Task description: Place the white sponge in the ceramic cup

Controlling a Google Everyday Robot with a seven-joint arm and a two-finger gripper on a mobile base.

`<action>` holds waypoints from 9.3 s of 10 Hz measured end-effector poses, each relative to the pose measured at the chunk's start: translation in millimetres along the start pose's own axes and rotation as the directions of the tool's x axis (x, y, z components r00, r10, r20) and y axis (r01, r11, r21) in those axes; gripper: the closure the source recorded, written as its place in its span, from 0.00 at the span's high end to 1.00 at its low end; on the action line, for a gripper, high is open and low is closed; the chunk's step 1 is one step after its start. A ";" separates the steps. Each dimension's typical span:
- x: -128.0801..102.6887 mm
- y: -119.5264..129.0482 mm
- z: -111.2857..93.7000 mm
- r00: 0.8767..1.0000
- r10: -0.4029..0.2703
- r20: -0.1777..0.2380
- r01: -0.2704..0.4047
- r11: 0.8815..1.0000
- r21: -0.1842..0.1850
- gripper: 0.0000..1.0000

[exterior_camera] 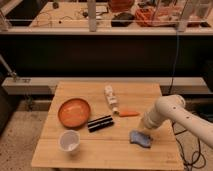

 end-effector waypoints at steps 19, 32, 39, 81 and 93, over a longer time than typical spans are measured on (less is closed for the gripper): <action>-1.5 3.7 17.0 0.996 0.086 0.030 -0.086 0.996 -0.013 0.80; 5.2 -2.9 29.3 0.986 0.164 0.030 -0.163 0.986 -0.023 0.80; 6.6 -7.2 33.0 0.981 0.192 0.033 -0.192 0.981 -0.021 0.74; -14.1 -24.6 -28.2 0.981 0.185 -0.051 -0.188 0.980 -0.070 0.71; 8.5 -17.6 -27.0 0.976 0.202 -0.076 -0.209 0.974 -0.087 0.80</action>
